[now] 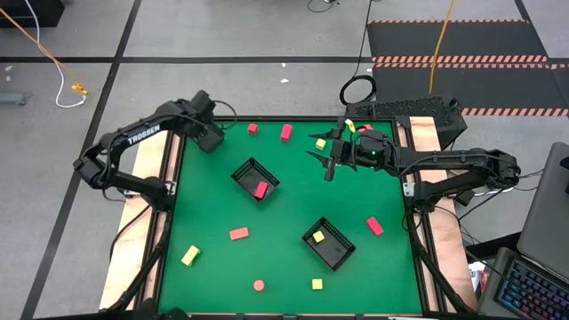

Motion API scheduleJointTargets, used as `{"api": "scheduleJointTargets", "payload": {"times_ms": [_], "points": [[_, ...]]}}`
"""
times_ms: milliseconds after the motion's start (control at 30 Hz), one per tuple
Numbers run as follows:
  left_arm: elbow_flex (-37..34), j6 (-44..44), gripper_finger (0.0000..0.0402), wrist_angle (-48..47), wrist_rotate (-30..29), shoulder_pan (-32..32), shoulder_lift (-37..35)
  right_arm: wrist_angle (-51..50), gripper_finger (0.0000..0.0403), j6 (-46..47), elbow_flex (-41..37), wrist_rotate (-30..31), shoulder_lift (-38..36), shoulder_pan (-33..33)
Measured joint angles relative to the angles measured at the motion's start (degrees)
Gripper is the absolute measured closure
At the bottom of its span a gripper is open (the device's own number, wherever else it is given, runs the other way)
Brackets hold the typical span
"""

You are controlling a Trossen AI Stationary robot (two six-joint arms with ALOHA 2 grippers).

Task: Sort & place blocks by color
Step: Put the light orange block into the top black bin, then put the light green block into the bottom black bin

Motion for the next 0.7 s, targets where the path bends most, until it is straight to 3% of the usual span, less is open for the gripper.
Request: {"api": "scheduleJointTargets", "payload": {"times_ms": [233,500,700], "points": [[0.0,-0.6,0.0272,2.8,0.1,0.6,0.0,0.0,0.0197,0.0,0.0,0.0,0.0,0.0],[0.0,-2.2,0.0089,2.3,0.2,0.4,0.0,0.0,0.0197,0.0,0.0,0.0,0.0,0.0],[0.0,-2.5,0.0031,1.6,0.2,-1.2,0.0,0.0,0.0197,0.0,0.0,0.0,0.0,0.0]]}}
